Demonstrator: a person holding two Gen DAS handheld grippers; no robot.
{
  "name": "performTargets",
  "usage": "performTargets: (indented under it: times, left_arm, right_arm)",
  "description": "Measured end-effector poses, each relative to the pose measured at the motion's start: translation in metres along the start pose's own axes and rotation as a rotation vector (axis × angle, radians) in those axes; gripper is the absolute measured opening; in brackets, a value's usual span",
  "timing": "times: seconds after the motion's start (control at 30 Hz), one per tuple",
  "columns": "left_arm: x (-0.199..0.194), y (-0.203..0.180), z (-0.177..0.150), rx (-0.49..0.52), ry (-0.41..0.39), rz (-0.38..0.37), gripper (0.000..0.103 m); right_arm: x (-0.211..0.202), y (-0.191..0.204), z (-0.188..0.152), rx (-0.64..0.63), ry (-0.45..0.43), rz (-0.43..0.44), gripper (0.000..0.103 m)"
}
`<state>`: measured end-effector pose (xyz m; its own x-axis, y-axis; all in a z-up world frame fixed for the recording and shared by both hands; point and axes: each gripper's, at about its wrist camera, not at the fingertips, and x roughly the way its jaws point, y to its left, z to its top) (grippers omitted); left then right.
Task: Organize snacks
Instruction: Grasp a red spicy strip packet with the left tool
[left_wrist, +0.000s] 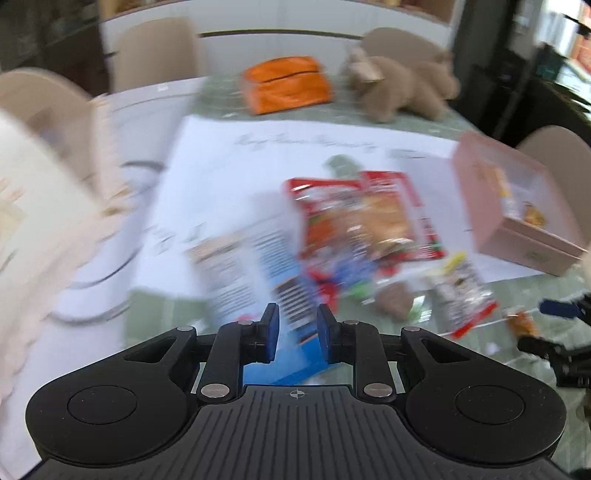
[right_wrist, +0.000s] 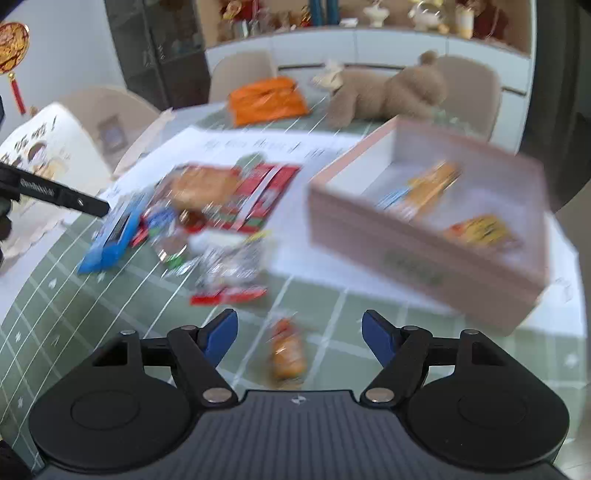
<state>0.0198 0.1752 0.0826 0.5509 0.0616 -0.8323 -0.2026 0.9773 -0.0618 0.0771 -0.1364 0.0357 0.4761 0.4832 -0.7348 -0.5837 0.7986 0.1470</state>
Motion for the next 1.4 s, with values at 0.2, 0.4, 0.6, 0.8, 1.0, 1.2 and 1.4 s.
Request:
performTargets:
  times: [0.2, 0.4, 0.6, 0.8, 1.0, 1.2, 1.4]
  left_arm:
    - [0.012, -0.017, -0.001, -0.113, -0.009, -0.158, 0.025]
    - [0.058, -0.09, 0.033, -0.031, -0.034, -0.28, 0.028]
    - [0.099, -0.115, 0.069, -0.015, -0.113, -0.13, 0.026]
    - [0.129, -0.128, 0.097, 0.038, -0.041, -0.091, 0.027]
    - [0.124, -0.15, 0.088, 0.237, -0.001, -0.119, 0.042]
    - [0.107, -0.147, 0.061, 0.214, 0.055, -0.228, 0.044]
    - [0.111, -0.127, 0.072, -0.041, 0.011, -0.159, 0.035]
  right_arm:
    - [0.02, 0.026, -0.017, -0.09, 0.019, -0.089, 0.07]
    - [0.012, -0.003, -0.022, -0.006, 0.026, -0.143, 0.069]
    - [0.005, -0.018, -0.032, 0.045, -0.006, -0.177, 0.071]
    - [0.01, -0.013, -0.039, 0.051, -0.065, -0.214, 0.083]
    - [0.01, -0.01, -0.045, 0.056, -0.105, -0.225, 0.086]
    - [0.01, -0.01, -0.045, 0.053, -0.111, -0.224, 0.088]
    - [0.011, -0.009, -0.046, 0.058, -0.117, -0.229, 0.088]
